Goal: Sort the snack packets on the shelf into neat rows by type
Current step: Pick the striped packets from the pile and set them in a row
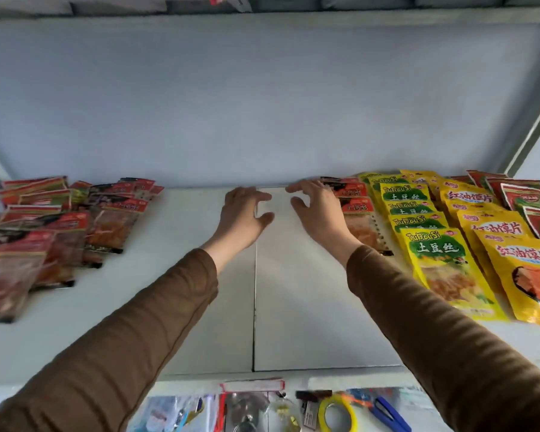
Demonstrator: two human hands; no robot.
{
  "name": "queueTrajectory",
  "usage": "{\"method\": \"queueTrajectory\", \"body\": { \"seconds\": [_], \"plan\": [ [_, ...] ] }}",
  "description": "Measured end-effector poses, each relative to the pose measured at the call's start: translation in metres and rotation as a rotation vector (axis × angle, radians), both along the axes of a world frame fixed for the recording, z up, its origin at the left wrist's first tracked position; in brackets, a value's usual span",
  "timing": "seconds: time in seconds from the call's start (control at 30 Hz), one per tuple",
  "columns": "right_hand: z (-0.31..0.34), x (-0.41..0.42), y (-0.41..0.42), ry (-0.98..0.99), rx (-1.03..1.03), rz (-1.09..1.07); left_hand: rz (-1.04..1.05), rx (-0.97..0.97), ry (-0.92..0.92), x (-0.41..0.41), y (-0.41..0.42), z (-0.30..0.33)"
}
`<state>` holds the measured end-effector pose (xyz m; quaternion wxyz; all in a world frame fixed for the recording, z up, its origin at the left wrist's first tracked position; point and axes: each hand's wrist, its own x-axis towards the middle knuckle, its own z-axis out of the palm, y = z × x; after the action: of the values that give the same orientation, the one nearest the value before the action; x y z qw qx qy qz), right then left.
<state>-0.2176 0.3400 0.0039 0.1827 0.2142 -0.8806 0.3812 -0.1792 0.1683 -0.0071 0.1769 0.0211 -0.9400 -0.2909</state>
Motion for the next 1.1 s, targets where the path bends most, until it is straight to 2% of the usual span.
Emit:
{"method": "queueTrajectory", "body": {
  "seconds": [0.23, 0.47, 0.6, 0.77, 0.97, 1.1],
  "plan": [
    [0.009, 0.072, -0.11, 0.055, 0.003, 0.088, 0.057, -0.052, 0.068, 0.089, -0.106, 0.012],
    [0.008, 0.148, -0.231, 0.0, -0.064, 0.166, 0.046, -0.091, 0.118, 0.173, -0.222, 0.012],
    [-0.002, 0.178, -0.281, -0.041, -0.086, 0.212, 0.066, -0.03, 0.115, 0.207, -0.268, 0.009],
    [-0.014, 0.192, -0.327, -0.106, -0.037, 0.258, 0.117, 0.029, 0.115, 0.231, -0.314, -0.001],
    [-0.032, 0.184, -0.371, -0.25, 0.1, 0.221, 0.222, -0.023, 0.102, 0.246, -0.359, -0.013],
    [-0.041, 0.178, -0.386, -0.35, 0.064, 0.178, 0.232, -0.054, 0.063, 0.252, -0.381, -0.024]
  ]
}}
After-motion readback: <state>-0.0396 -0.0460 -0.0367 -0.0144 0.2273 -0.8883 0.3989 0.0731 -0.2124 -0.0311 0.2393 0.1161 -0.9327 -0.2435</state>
